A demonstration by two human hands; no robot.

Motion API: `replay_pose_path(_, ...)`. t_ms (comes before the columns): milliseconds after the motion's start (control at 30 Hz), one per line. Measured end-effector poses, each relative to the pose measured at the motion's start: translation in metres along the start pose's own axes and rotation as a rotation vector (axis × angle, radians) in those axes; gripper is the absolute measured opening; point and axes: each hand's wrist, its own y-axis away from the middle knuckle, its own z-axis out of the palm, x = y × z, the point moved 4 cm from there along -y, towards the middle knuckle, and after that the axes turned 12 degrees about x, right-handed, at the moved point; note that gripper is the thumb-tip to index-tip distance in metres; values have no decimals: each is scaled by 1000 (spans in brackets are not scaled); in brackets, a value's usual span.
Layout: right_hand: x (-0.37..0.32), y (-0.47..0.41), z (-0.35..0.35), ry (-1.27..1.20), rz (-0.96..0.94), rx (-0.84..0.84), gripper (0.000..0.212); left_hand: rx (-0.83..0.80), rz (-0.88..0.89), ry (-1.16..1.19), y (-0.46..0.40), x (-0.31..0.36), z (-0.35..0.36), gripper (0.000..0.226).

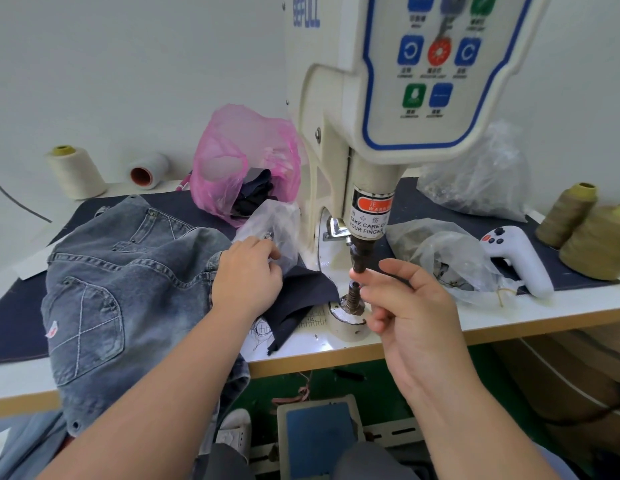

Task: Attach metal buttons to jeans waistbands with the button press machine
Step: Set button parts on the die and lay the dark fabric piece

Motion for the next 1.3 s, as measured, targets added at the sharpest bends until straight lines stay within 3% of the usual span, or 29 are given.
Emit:
replay_pose_path(300, 0, 9, 1, -48, 18, 32, 30, -16, -17, 18, 0, 0, -1, 21)
replay_pose_path(467, -2, 12, -4, -15, -15, 25, 27, 36, -120, 272, -1, 0, -14, 22)
replay_pose_path(600, -1, 15, -5, -2, -11, 3, 35, -4, 21, 319, 4, 12, -30, 13)
replay_pose_path(733, 4, 19, -10, 32, -40, 23, 26, -37, 89, 367, 7, 15, -54, 12)
replay_pose_path(833, 18, 26, -12, 115, -21, 19, 23, -294, -1, 293, 5, 5, -58, 9)
replay_pose_path(900, 29, 32, -11, 181, 2, -2, 21, -456, 36, 113, 9, 4, -50, 20)
replay_pose_path(1067, 48, 43, -7, 349, 14, -126, 15, -372, 79, 38, 14, 18, -36, 21)
replay_pose_path(1167, 51, 45, -9, 408, 14, -179, 13, -273, 6, 214, 10, 22, -43, 16)
replay_pose_path(1300, 46, 42, -8, 477, -6, -230, 11, -253, -174, 663, 1, 26, -75, 18)
